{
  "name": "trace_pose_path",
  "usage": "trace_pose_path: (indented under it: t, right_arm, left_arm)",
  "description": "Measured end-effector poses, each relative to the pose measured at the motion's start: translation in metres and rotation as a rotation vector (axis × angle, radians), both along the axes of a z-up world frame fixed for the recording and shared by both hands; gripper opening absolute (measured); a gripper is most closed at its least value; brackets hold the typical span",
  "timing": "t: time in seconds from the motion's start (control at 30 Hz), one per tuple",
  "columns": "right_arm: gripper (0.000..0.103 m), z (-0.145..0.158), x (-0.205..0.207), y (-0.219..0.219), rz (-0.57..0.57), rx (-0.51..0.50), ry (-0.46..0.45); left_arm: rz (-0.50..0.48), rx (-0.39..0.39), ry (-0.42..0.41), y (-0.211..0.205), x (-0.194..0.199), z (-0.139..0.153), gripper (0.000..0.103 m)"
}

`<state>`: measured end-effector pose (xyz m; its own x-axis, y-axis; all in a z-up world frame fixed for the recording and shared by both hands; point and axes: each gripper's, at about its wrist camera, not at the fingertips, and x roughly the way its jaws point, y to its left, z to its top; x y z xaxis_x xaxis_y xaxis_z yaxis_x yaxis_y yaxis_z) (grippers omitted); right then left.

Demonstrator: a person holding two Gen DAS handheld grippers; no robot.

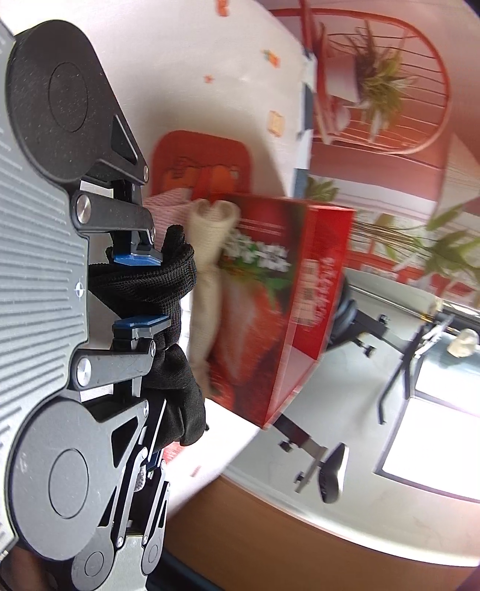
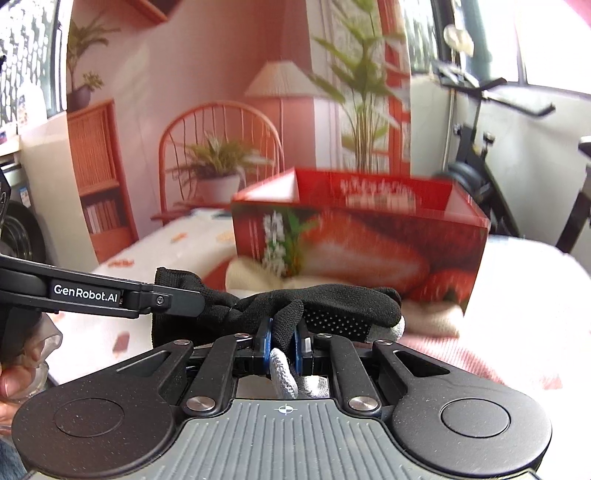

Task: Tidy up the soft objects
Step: 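Lift the black glove with both grippers over the red box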

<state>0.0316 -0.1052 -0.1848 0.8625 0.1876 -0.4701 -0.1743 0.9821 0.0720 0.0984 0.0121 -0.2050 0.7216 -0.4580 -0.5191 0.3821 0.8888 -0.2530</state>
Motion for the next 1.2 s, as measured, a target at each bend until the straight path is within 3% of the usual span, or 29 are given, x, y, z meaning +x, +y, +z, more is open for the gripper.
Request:
trace_pose_path:
  t: [0.37,0.73,0.97,1.2]
  right_arm:
    - [0.01,0.063,0.038,-0.022,-0.011,0.014,-0.115]
    - [0.01,0.108,0.145,-0.056,-0.015,-0.018,-0.096]
    - [0.01,0.106,0.226,-0.074,-0.038,-0.012,-0.009]
    - [0.01,0.077,0.296,-0.081,-0.06,-0.025,0.129]
  left_arm:
    - [-0.007,-0.027,-0.12,-0.018,0.033,0.063,0.028]
    - [0.008,-0.01,-0.129,-0.045,0.121,0.101,0.028]
    - [0.025,-0.008,-0.075,-0.057,0.187,0.098,0.029]
    - [0.032,0.032,-0.006,-0.062,0.238,0.073,0.032]
